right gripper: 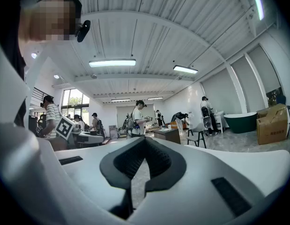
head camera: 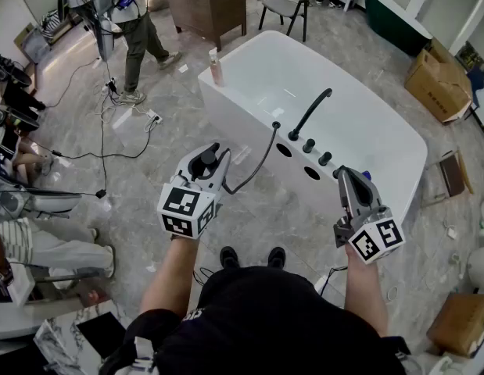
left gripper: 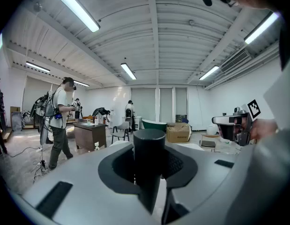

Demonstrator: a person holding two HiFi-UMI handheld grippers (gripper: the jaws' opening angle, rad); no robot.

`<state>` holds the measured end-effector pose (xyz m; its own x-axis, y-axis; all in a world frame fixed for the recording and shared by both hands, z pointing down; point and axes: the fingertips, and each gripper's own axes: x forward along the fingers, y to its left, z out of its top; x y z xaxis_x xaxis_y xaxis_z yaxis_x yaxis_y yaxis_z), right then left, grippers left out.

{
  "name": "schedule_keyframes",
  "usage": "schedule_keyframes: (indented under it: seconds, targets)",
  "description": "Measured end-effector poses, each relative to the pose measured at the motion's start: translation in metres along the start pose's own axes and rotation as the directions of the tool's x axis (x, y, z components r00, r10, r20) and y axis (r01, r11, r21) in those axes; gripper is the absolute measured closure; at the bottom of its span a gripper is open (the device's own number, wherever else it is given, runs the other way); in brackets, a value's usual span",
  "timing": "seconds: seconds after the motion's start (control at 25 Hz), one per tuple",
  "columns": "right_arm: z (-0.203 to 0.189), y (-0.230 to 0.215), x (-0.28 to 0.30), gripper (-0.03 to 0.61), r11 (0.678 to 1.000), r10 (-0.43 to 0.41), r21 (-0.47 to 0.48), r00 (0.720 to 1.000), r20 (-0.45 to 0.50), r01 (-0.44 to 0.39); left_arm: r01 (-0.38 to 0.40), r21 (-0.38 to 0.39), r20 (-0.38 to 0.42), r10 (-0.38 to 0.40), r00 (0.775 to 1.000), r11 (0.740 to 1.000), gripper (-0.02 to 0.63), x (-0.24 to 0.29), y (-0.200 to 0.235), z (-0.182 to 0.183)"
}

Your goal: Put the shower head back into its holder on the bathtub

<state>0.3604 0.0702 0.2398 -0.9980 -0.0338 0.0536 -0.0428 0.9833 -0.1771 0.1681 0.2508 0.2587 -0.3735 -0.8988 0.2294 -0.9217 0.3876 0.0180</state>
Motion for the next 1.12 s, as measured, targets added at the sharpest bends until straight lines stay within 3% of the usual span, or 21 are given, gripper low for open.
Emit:
schedule_keyframes:
  seconds: [0.6,0.84,1.12]
  targets:
    - [-0.002,0.015,0.021,0.566,1.000,-0.015,0.017,1.000,-0.013,0.015,0.029,0.024,0.062,-0.030,0.998,0.999,0.505,0.006,0.026,0.029]
    - [-0.011,0.037,0.040,0.566,1.000,-0.012,0.029,1.000,-0.004,0.012,0.074,0.084,0.109,-0.083,0.990,0.994,0.505,0.009,0.040,0.055]
    - [-0.040,0.080,0.071,0.565,0.998,-0.029,0.046,0.998,-0.051,0.031,0.130,0.075,0.088,-0.136,0.987,0.989,0.505,0.011,0.074,0.032]
